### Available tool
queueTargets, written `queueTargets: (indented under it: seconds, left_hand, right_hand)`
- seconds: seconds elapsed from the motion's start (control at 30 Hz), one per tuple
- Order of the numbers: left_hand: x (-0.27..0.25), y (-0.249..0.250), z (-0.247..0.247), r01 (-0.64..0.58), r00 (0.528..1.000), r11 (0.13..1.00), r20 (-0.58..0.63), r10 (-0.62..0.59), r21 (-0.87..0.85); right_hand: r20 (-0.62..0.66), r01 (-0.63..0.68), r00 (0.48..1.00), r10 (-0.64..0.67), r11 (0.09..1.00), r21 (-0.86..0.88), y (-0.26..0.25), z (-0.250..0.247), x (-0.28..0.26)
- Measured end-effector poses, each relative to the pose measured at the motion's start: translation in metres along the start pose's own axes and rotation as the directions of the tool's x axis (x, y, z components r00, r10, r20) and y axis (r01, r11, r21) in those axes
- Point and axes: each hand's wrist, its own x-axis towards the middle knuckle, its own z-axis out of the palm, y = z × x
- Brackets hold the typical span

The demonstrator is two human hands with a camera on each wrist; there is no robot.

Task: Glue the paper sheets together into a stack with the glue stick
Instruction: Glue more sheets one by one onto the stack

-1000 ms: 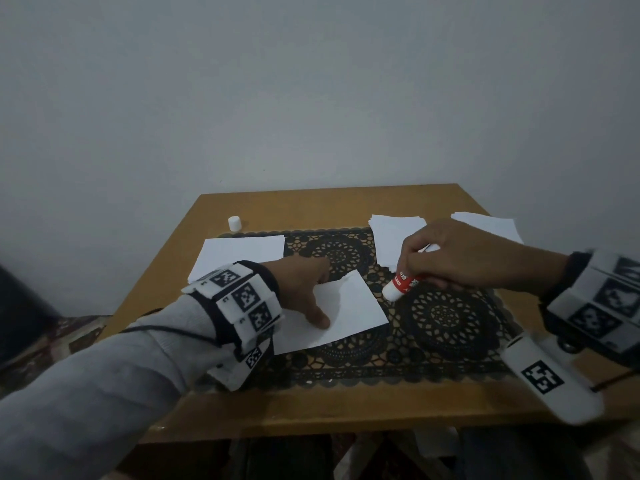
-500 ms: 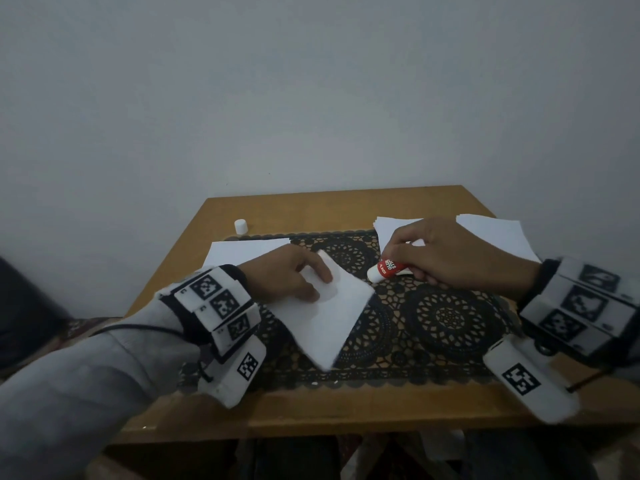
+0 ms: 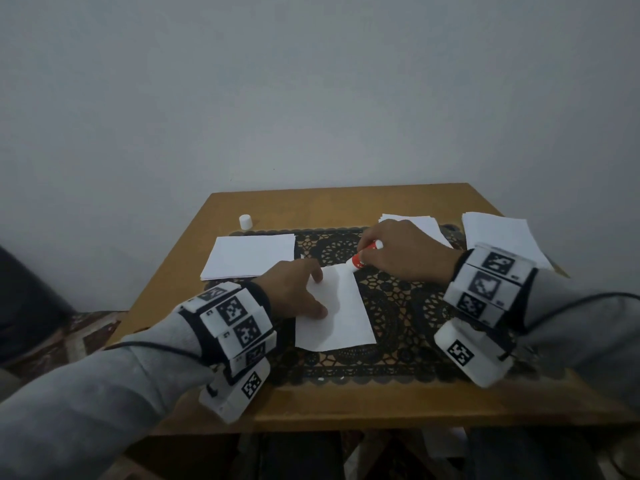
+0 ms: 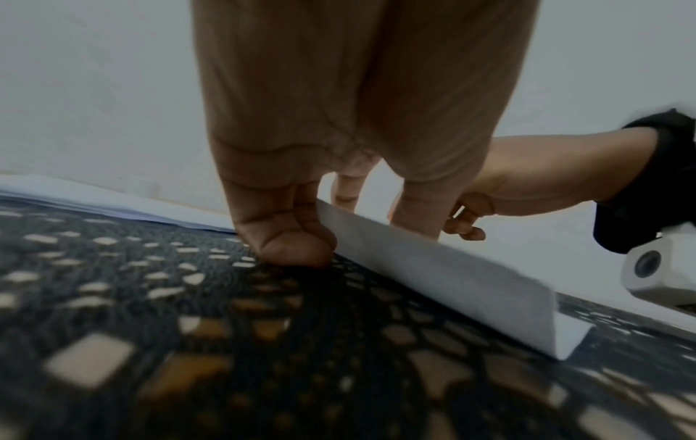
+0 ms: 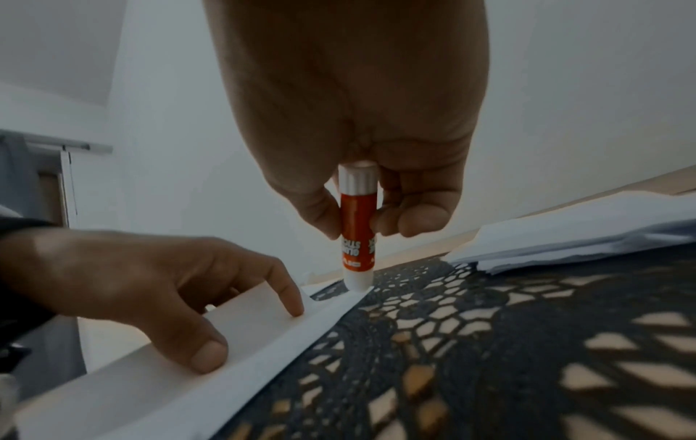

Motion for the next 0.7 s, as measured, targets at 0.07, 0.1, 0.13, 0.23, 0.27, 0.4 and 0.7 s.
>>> queueTargets:
  seconds: [0.07, 0.1, 0.13, 0.23, 0.27, 0.4, 0.7]
  left_hand:
    - [0.0, 0.001, 0.0, 0.003, 1.0, 1.0, 0.007, -0.003, 0.005]
    - [0.0, 0.001, 0.0, 0.0, 1.0, 1.0, 0.008, 0.0, 0.012]
    - [0.0, 0.001, 0.0, -0.004, 1.0, 1.0, 0.007, 0.004, 0.023]
    - [0.001, 0.001, -0.001, -0.016, 1.0, 0.999, 0.004, 0.015, 0.052]
    - [0.001, 0.001, -0.002, -0.017, 1.0, 0.998, 0.005, 0.017, 0.062]
    - [0.003, 0.003, -0.002, -0.01, 1.0, 0.998, 0.015, 0.008, 0.069]
    - [0.002, 0.002, -0.002, 0.002, 1.0, 0.999, 0.012, -0.003, 0.038]
  right_hand:
    - [0.008, 0.006, 1.0, -0.005, 1.0, -0.016, -0.002, 0.003, 0.005]
    - [0.01, 0.011, 1.0, -0.011, 1.0, -0.017, -0.003, 0.004, 0.007]
    - [0.012, 0.017, 1.0, -0.017, 1.0, -0.018, -0.005, 0.005, 0.009]
    - [0.031, 0.034, 0.999, -0.033, 0.999, -0.016, -0.007, 0.008, 0.012]
    - [0.042, 0.044, 0.998, -0.043, 0.999, -0.019, -0.008, 0.009, 0.013]
    - [0.08, 0.062, 0.995, -0.06, 0.998, -0.015, -0.009, 0.01, 0.013]
    - [0.142, 0.085, 0.986, -0.084, 0.996, 0.004, -0.013, 0.006, -0.003]
